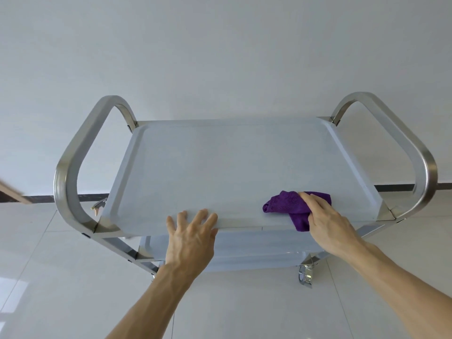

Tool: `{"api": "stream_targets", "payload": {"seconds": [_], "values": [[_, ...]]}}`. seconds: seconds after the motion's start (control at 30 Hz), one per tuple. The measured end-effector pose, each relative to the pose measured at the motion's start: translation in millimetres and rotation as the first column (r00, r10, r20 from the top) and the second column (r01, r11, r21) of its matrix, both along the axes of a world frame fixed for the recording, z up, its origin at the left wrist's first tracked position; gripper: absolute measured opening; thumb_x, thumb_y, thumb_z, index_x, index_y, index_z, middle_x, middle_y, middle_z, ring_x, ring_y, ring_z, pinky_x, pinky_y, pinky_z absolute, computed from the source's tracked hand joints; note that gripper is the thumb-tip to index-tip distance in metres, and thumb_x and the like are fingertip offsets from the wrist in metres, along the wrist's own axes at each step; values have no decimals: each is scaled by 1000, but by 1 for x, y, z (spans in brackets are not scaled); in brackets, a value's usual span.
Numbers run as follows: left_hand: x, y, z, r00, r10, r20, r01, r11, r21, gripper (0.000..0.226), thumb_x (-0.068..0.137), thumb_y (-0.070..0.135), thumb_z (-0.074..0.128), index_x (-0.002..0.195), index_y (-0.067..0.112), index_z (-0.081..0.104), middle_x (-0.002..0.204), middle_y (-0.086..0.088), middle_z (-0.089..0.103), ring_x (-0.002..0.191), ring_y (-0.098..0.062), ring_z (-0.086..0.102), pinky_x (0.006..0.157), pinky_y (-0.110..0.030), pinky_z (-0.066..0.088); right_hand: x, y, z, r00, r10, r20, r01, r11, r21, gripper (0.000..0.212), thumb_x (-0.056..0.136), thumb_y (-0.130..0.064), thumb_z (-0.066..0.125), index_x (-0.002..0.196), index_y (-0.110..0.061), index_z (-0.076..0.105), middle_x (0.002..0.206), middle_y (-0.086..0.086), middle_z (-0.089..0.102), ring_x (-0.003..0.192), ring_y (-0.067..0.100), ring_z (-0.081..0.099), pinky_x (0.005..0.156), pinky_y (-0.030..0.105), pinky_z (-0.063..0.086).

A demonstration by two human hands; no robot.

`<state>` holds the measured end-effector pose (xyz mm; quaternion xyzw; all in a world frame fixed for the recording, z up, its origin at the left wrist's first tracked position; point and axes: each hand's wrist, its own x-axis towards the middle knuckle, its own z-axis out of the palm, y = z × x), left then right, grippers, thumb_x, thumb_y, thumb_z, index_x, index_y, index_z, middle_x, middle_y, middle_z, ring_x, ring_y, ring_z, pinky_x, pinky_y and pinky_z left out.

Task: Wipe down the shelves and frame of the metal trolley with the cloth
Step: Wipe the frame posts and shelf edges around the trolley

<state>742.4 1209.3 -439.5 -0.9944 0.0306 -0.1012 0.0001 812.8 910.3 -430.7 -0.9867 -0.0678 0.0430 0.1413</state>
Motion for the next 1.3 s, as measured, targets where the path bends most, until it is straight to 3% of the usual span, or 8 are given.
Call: {"api": "stream_targets", "payload": {"seconds": [0.23, 0.33, 0.47, 0.63, 0.8, 0.97, 1.17, 1.3], "values": [[31, 0, 7, 995, -14, -99, 13, 1000, -12, 31, 71, 18, 86, 98, 15, 73, 107, -3, 71, 86, -45, 64, 73, -59, 52, 35, -1, 4, 998, 15, -62, -16, 1000, -16, 58, 101, -8, 39, 155, -26, 26, 157, 11, 33, 128, 35, 50, 96, 40, 43], [42, 6, 10, 982, -28, -184, 15, 997, -71, 39, 73, 20, 85, 109, 18, 73, 121, -3, 69, 98, -47, 63, 82, -62, 51, 52, -2, 8, 995, 34, -97, -36, 999, -18, 59, 101, -9, 38, 156, -26, 22, 159, 12, 30, 130, 35, 48, 98, 39, 42], [61, 15, 15, 952, -42, -303, 5, 993, -119, 44, 91, 31, 64, 135, 28, 58, 146, 6, 51, 125, -39, 49, 104, -54, 38, 72, -2, 12, 988, 50, -147, -54, 998, -21, 60, 102, -9, 37, 156, -28, 18, 161, 10, 26, 138, 32, 42, 101, 38, 41], [76, 25, 20, 898, -53, -437, 5, 994, -109, 52, 99, 40, 47, 149, 38, 33, 161, 14, 24, 145, -33, 26, 118, -51, 22, 77, 4, 16, 981, 41, -188, -44, 999, -15, 60, 103, -11, 37, 157, -28, 16, 163, 8, 20, 140, 30, 40, 101, 35, 40], [82, 30, 27, 831, -74, -551, 13, 993, -114, 56, 100, 41, 44, 152, 39, 24, 164, 14, 13, 150, -33, 15, 120, -54, 16, 80, 9, 22, 969, 29, -246, -37, 999, -27, 63, 102, -8, 36, 157, -27, 11, 165, 7, 14, 148, 25, 28, 106, 30, 36], [86, 34, 37, 767, -108, -632, 54, 993, -105, 61, 100, 45, 40, 155, 37, 16, 166, 11, 6, 151, -35, 7, 120, -57, 12, 83, 13, 34, 939, -8, -344, 2, 1000, -16, 62, 103, -9, 36, 157, -28, 13, 166, 5, 12, 146, 29, 31, 107, 38, 41], [109, 49, 59, 664, -205, -719, 101, 978, -185, 60, 97, 45, 47, 153, 38, 25, 164, 11, 17, 147, -32, 21, 118, -47, 25, 94, 18, 46, 903, -75, -423, 84, 996, 4, 57, 100, -6, 39, 152, -27, 28, 161, 2, 29, 130, 29, 51, 94, 38, 46], [135, 54, 75, 675, -249, -694, 8, 944, -330, 52, 97, 40, 51, 147, 32, 40, 148, 7, 47, 126, -24, 51, 108, -35, 39, 107, 20, 60, 896, -107, -431, 141, 989, 47, 51, 94, -4, 46, 137, -30, 45, 113, -5, 60, 97, 22, 60, 77, 30, 44]]}}
